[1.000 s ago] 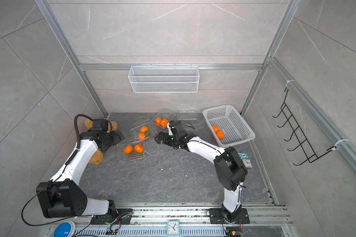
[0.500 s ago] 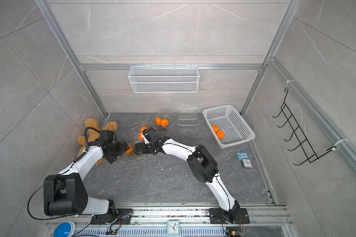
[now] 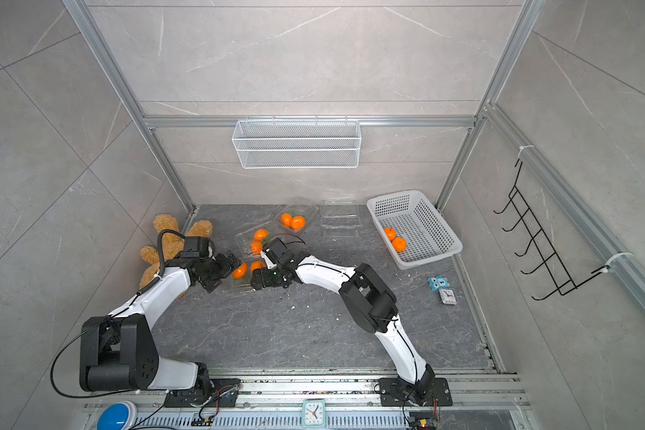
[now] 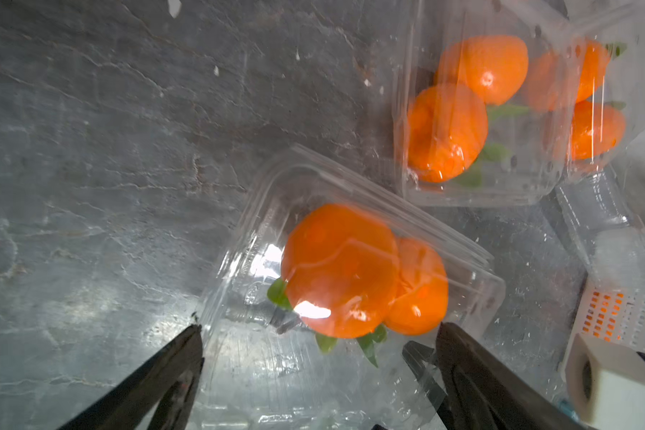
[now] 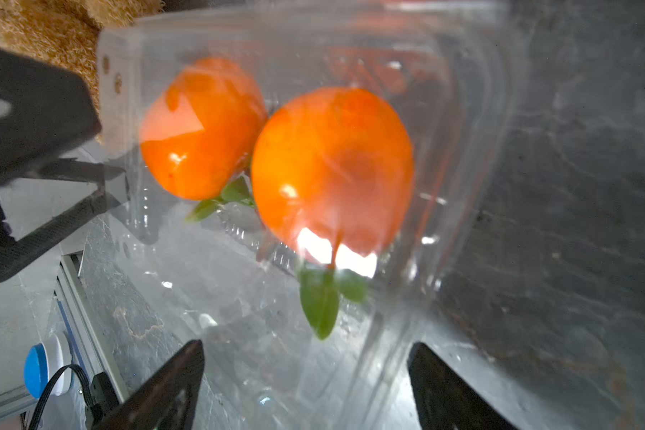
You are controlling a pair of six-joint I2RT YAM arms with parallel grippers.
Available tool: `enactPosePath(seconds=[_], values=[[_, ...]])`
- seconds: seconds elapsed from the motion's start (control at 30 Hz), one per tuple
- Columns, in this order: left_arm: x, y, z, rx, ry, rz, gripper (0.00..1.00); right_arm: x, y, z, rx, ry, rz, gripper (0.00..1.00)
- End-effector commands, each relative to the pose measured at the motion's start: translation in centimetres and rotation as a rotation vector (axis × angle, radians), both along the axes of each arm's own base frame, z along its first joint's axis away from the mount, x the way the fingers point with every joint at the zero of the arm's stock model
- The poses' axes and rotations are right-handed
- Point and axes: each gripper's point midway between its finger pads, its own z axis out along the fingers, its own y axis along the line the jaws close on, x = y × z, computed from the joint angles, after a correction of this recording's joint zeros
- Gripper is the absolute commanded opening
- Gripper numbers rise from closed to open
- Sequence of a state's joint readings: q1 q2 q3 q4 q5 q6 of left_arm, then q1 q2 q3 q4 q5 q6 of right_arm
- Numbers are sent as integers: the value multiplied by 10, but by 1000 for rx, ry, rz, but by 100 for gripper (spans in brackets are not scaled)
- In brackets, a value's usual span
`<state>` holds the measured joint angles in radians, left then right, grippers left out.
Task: Take oranges out of containers
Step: Move the packing box to the center of the board.
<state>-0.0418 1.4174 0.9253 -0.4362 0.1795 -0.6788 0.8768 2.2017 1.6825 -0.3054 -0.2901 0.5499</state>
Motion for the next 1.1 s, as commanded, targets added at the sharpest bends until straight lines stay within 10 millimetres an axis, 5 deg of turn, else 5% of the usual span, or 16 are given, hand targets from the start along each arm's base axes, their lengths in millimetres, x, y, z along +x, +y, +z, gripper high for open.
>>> enactPosePath(seconds=[0.0,0.43,0.7,0.87,1.07], values=[[7,-26,18,-22,-69,-54,100,-2,-13,32,38,-59,-33,86],[26,-149,27,0,-96,-271,100,-21,-130,13,-67,-26,-212,84],[34,-205,27,-9,-91,-355,100,-11,-195,17,-85,-17,-305,86],[29,-189,34,79,-88,-354,100,3,-221,23,-66,-9,-350,88],[16,-118,50,229,-76,-241,100,15,-199,21,16,39,-350,87]])
